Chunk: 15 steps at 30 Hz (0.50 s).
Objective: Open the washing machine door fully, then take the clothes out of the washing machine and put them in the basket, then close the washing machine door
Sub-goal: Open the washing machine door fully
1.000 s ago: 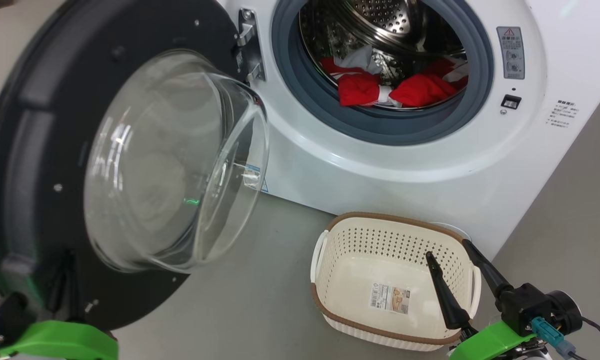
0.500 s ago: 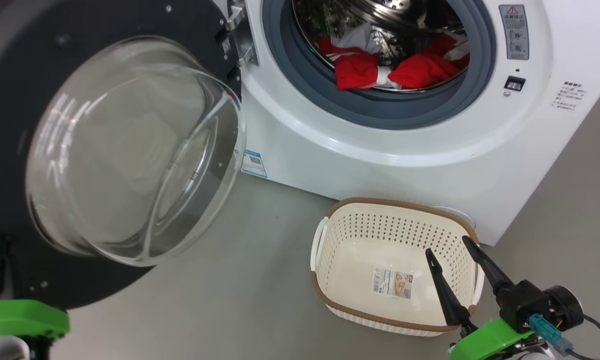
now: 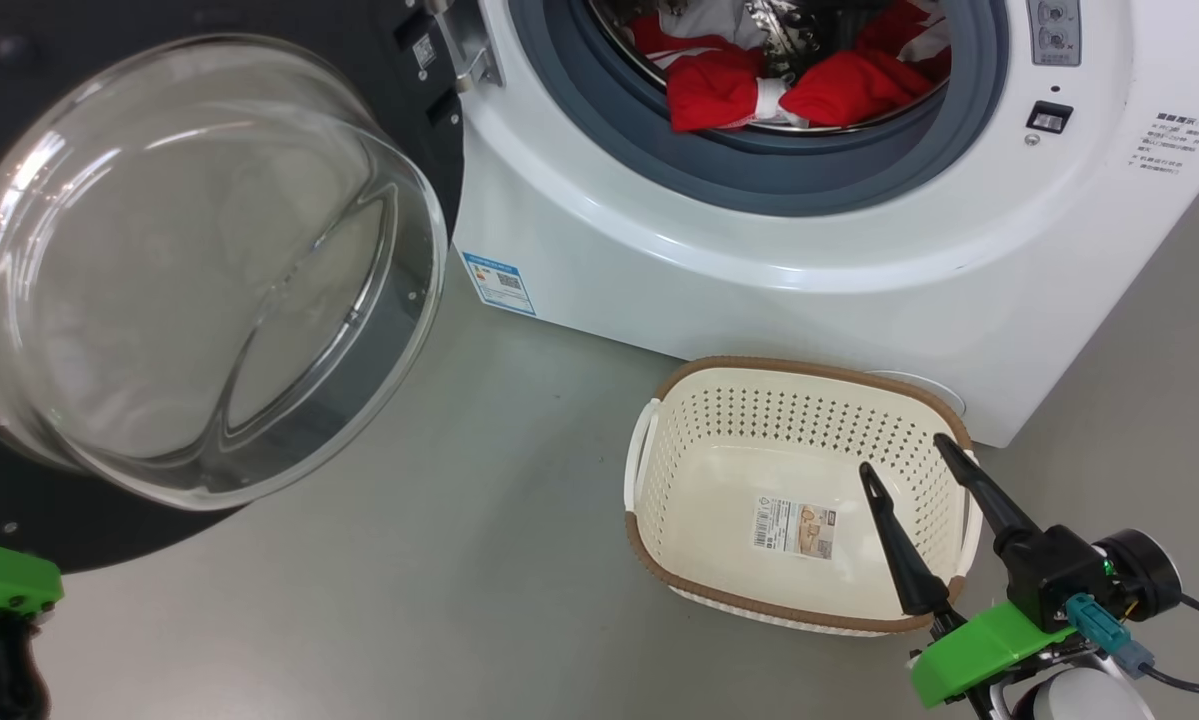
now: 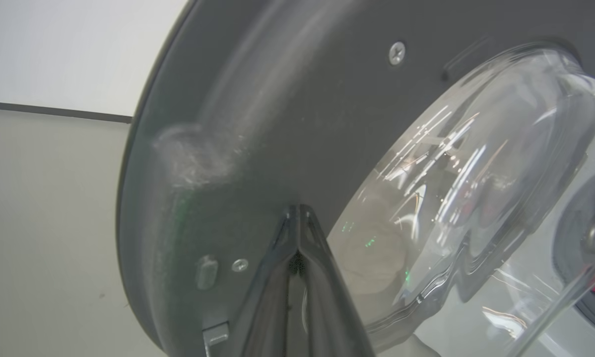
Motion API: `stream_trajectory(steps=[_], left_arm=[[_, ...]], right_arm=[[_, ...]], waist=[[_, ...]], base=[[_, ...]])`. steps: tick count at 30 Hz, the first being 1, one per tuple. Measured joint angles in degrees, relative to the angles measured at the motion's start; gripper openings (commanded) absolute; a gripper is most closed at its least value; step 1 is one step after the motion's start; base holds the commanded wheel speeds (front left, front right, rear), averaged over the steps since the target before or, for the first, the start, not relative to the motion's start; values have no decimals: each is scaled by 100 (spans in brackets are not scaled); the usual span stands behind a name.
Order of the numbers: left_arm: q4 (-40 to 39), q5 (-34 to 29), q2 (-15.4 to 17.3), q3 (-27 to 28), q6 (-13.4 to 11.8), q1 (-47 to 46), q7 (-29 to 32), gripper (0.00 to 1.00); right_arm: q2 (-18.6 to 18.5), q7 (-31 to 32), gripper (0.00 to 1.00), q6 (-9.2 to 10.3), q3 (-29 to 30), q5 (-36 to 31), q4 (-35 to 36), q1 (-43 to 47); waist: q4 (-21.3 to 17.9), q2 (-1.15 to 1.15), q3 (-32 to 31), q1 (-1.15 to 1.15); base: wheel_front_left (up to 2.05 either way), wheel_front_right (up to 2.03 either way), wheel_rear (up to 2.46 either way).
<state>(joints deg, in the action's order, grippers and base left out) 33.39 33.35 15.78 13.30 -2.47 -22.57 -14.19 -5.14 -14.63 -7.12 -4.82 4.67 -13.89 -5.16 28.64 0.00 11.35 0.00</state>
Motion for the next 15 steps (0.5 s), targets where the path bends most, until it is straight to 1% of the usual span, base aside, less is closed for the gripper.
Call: stream_trajectory(steps=[3,5,6,8,11,12,14,15], left_arm=[[157,-8,1,56,29,-87,-11,0],[234,-7,0,126,141,-124,-11,0],[259,-9,0,146,157,-128,-11,0],[253,-26,-30,213,199,-130,-11,0],[69,-148,-129,439,190,-126,-11,0],[-23,-194,-160,505,181,-119,-11,4],[-282,-327,-247,621,146,-74,-12,84],[-441,-403,-289,666,146,-34,-12,100]], right_arm=[[-1,0,100,0,-15,0,-20,-63],[1,0,100,0,-20,0,-23,-88],[1,0,100,0,-20,0,-30,-87],[3,0,100,0,-19,0,-47,-87],[20,0,100,0,1,1,-62,-87],[31,0,100,0,12,1,-62,-87],[58,0,100,0,16,3,-60,-87],[73,0,100,0,18,8,-60,-87]], waist=[[-33,0,26,0],[-55,0,31,0],[-62,0,28,0],[-72,0,10,0],[-78,0,-40,0],[-82,0,-62,0],[-97,0,-114,0],[-107,0,-141,0]], base=[[0,0,0],[0,0,0],[0,0,0],[0,0,0],[0,0,0],[0,0,0],[0,0,0],[0,0,0]])
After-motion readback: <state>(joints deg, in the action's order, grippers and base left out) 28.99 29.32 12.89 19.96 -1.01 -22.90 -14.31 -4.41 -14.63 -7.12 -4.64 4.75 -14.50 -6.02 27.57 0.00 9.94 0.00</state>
